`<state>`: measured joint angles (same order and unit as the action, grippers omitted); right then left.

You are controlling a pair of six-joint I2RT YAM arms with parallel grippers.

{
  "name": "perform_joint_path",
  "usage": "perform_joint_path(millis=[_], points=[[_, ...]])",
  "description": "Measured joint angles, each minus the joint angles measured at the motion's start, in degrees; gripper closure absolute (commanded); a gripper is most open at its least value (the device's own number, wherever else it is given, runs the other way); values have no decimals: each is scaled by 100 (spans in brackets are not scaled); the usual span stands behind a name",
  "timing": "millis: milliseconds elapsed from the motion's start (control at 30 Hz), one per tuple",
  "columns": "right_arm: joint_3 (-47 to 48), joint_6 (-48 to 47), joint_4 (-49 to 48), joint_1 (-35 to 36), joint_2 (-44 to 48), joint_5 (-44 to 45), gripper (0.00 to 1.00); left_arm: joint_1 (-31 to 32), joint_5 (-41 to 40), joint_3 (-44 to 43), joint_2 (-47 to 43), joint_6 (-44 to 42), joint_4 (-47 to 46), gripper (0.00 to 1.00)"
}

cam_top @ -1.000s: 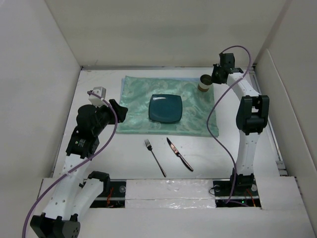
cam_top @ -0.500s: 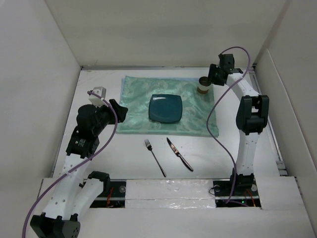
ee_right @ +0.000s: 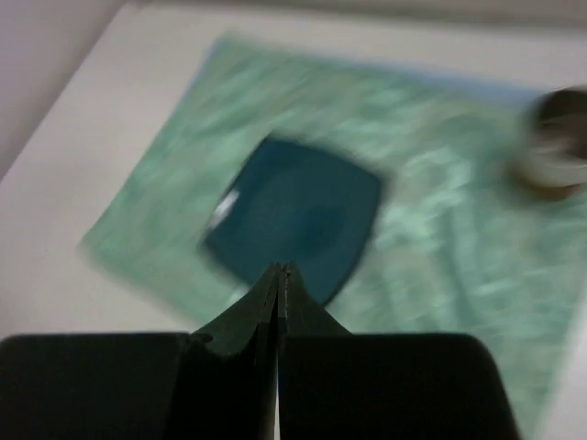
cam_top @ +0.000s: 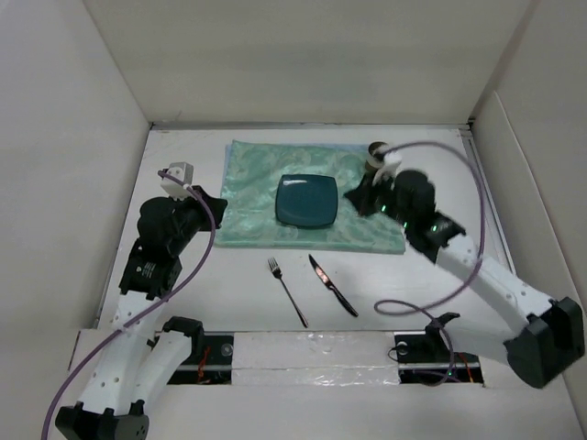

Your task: Set the dinner table for one person

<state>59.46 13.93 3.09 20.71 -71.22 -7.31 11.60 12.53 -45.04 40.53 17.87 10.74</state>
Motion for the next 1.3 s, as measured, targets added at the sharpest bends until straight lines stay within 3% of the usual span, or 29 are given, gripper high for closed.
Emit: perform_joint_path(millis=[100,233,333,367,500,767,1300], points=[[-1513,63,-44,1602,953,-39,100,0,0,0,-127,2,-20,100],[-2592,474,767,2935,1539,428,100,0,59,0,-166,4,-22,96],[-2802,883,1427,3665,1961,922,60,0,70,0,-179,7,-22,92],[-2802,988,1537,3794,2022,1043,56,0,70,0,-190,7,-20,91],[-2743,1150,1735,3952,1620,1355,49,0,68,0,-216,7,-22,90],[-1978,1150,2129,4216,-374,2048,52,0,48,0,-214,7,-20,89],[-1606,1161,2055,4242,-1335,2232,53,0,52,0,-212,4,-20,89]])
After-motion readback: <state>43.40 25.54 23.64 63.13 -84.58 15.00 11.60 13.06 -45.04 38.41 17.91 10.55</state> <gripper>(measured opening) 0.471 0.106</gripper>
